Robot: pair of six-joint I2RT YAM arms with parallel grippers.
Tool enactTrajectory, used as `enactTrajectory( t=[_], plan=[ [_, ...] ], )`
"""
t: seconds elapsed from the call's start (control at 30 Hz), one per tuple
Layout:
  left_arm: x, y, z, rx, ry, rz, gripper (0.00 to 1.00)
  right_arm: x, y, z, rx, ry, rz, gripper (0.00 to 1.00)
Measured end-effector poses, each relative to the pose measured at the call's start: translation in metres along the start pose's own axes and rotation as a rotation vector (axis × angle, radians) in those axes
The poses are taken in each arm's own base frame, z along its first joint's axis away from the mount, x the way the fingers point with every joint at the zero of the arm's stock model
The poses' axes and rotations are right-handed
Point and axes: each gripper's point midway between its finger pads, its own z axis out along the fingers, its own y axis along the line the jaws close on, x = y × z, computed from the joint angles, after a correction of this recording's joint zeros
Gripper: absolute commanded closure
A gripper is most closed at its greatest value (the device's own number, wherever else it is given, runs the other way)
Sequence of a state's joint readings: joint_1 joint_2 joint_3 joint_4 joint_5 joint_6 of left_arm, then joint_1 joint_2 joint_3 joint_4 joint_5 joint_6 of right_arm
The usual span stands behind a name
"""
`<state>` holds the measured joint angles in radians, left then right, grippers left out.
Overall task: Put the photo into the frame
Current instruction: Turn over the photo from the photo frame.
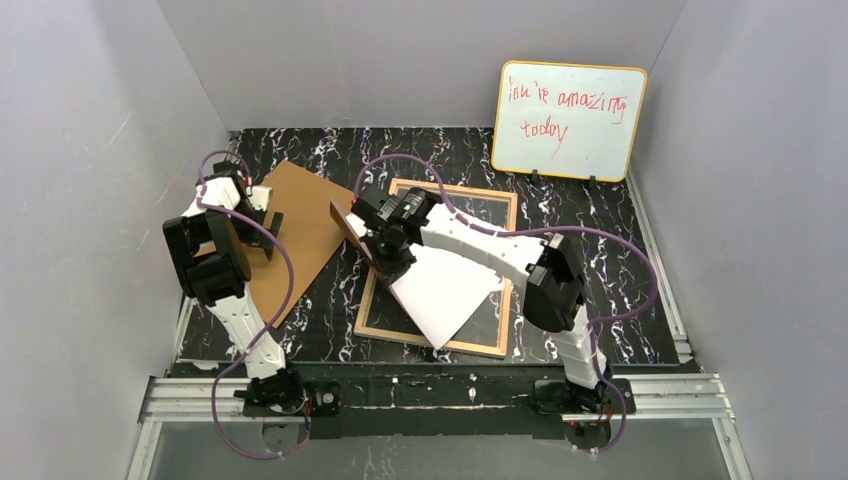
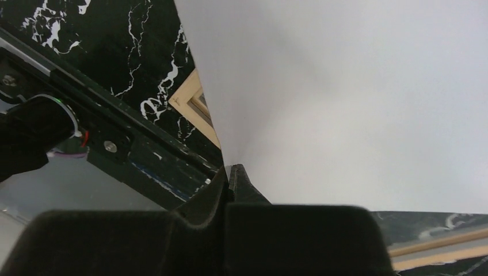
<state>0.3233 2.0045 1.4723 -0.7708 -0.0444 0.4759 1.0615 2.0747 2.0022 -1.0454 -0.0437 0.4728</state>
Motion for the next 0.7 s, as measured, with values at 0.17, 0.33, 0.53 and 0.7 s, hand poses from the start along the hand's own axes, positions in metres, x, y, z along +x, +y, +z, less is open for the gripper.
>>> enactTrajectory(
  t=[0.17, 0.33, 0.53, 0.7],
  plan=[
    [-0.001, 0.001, 0.001, -0.003, -0.006, -0.003, 0.02, 0.010, 0.009, 0.027, -0.051, 0.044, 0.135, 0.99],
    [-0.001, 0.001, 0.001, -0.004, -0.008, -0.003, 0.02, 0.013, 0.008, 0.048, -0.072, 0.046, 0.308, 0.99],
    [-0.001, 0.001, 0.001, -0.006, -0.010, -0.003, 0.02, -0.006, -0.007, 0.039, -0.092, -0.030, 0.549, 0.99],
    [-0.001, 0.001, 0.001, -0.010, -0.010, -0.002, 0.02, -0.024, -0.019, 0.018, -0.072, -0.149, 0.677, 0.99]
  ],
)
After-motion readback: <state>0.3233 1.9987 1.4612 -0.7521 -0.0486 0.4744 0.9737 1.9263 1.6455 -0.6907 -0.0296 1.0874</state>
